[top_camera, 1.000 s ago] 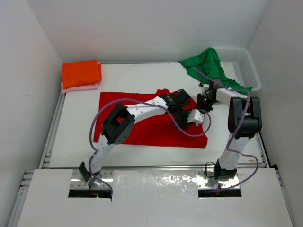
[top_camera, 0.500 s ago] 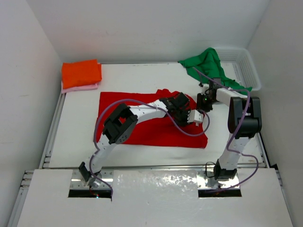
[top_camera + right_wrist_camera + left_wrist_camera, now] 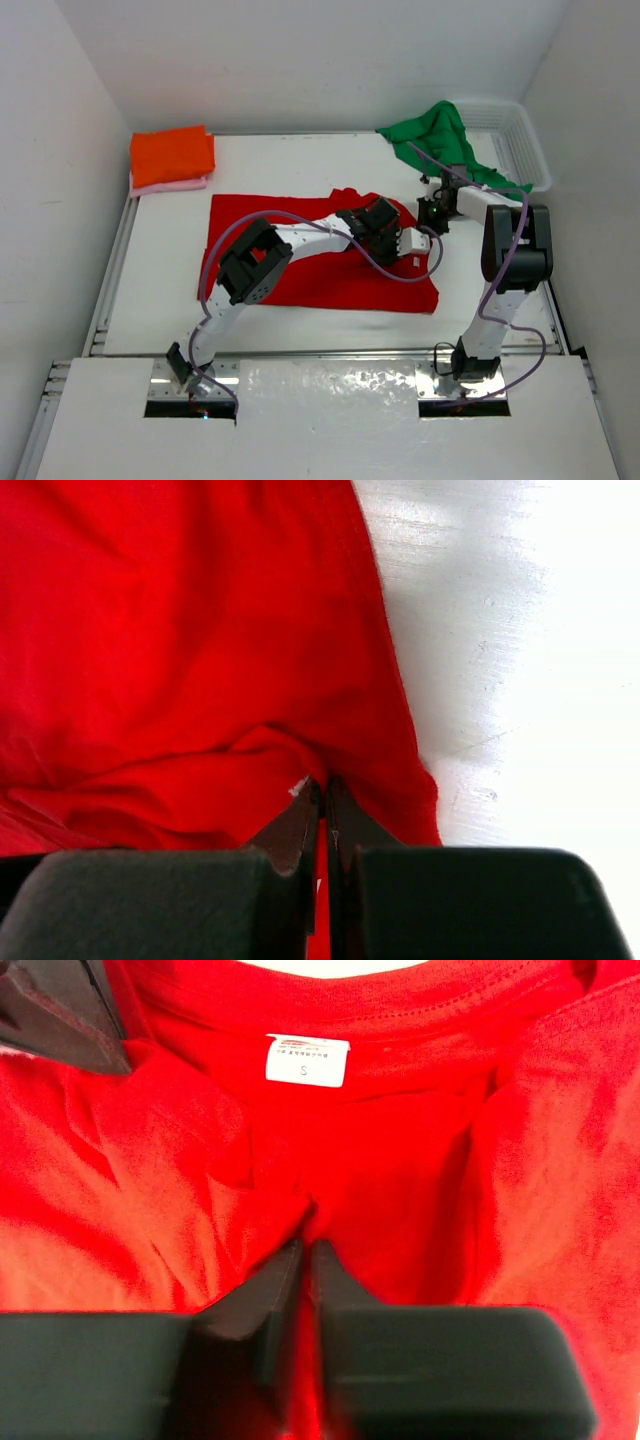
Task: Fold and stack the t-shirts
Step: Fold the flattened tshirt in 1/3 of the way
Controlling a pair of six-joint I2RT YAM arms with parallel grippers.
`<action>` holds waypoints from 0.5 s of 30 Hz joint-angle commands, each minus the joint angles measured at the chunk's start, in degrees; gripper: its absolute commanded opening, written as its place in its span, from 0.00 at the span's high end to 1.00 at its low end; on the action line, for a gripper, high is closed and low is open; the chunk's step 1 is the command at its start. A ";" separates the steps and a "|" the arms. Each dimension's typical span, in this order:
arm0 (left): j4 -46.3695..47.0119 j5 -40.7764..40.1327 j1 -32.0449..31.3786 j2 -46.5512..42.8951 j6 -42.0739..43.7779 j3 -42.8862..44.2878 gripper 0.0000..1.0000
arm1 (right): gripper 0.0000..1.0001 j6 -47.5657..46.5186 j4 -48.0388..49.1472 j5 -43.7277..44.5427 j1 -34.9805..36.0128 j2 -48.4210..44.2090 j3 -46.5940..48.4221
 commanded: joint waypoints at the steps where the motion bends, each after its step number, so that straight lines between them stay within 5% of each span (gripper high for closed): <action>1: 2.16 -0.96 -0.26 -0.19 -2.45 0.78 0.97 | 1.00 -0.56 0.64 -1.27 0.53 -1.07 1.25; 15: -4.78 4.83 1.41 -3.27 -1.40 4.83 1.00 | 1.00 0.32 0.02 -1.71 0.53 -4.59 1.16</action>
